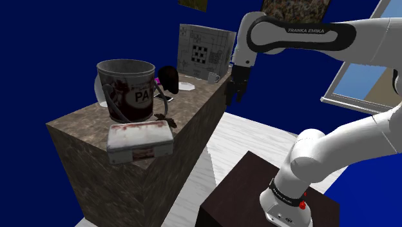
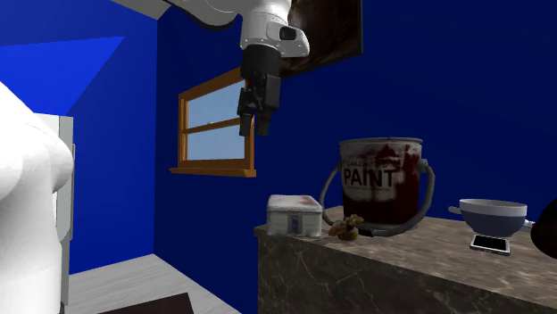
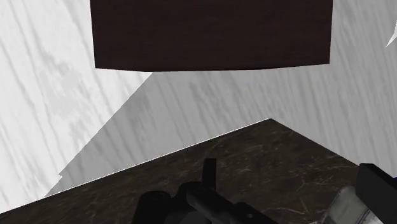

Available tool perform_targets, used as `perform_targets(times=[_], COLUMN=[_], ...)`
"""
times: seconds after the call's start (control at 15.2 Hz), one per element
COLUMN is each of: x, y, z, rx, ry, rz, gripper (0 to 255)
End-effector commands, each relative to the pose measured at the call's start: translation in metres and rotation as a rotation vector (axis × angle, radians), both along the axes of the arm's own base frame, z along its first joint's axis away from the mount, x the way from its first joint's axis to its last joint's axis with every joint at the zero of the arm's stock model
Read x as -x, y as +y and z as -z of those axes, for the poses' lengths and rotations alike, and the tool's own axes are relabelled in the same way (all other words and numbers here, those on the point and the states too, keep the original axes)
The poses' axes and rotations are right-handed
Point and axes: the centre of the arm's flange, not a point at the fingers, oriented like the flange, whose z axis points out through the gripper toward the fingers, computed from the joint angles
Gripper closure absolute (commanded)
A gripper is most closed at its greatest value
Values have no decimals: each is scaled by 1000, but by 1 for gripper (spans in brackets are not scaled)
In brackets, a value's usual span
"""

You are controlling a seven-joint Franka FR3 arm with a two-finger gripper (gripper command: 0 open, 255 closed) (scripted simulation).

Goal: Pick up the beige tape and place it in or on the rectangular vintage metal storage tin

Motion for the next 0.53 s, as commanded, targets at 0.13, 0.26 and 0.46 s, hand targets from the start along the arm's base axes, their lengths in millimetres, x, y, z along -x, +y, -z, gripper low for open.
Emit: perform_targets(times=[0.13,0.26,0.46], x=[-43,-65,-97], y=[8,12,18], z=[28,42,63], rx=[-6,-9,-13], ry=[-9,-13,-18], rz=[-15,-23,-34], gripper=[0,0,0])
